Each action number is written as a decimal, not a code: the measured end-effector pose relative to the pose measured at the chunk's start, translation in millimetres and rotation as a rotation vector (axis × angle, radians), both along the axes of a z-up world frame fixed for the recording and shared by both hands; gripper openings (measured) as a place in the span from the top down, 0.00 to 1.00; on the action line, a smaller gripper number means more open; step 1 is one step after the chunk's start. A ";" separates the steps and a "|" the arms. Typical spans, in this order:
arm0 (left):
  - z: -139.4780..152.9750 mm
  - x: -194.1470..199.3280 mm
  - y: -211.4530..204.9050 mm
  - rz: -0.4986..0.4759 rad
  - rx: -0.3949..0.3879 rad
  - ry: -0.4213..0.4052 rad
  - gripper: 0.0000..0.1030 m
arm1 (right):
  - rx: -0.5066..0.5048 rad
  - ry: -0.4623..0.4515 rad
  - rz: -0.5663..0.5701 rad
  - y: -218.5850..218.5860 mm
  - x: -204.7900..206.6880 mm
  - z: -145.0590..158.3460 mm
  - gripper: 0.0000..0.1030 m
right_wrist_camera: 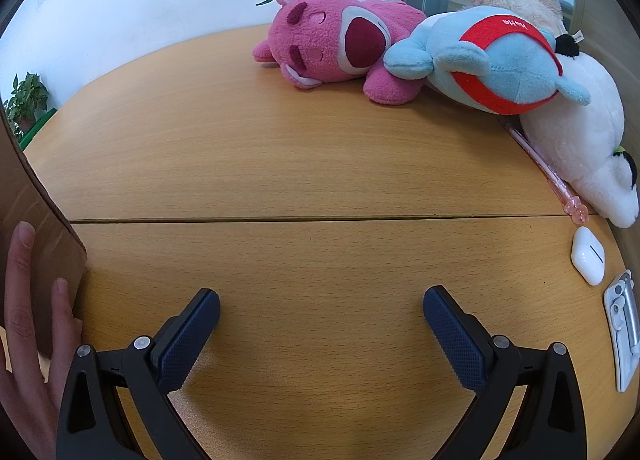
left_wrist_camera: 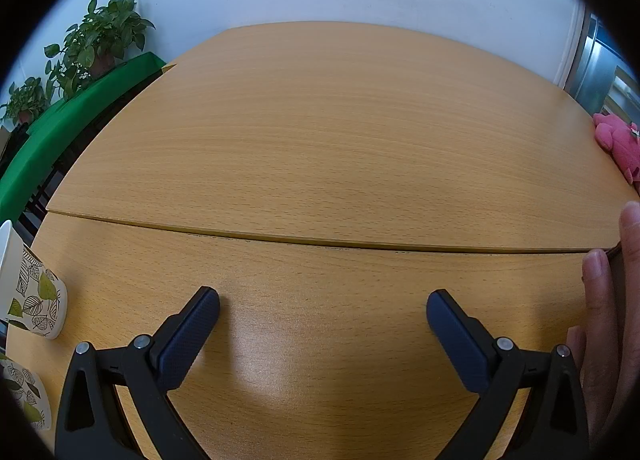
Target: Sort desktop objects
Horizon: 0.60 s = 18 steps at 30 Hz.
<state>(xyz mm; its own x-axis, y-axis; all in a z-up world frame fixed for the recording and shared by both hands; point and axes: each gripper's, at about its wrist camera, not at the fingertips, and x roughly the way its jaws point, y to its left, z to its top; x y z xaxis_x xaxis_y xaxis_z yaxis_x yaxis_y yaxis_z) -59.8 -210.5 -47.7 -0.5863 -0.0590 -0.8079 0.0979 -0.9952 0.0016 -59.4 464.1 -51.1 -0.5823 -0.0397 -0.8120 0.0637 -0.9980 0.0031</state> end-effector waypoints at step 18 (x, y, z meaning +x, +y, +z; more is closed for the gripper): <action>0.1 -0.9 -1.4 0.001 0.000 0.000 0.00 | -0.001 0.000 0.000 -0.7 0.0 0.6 0.00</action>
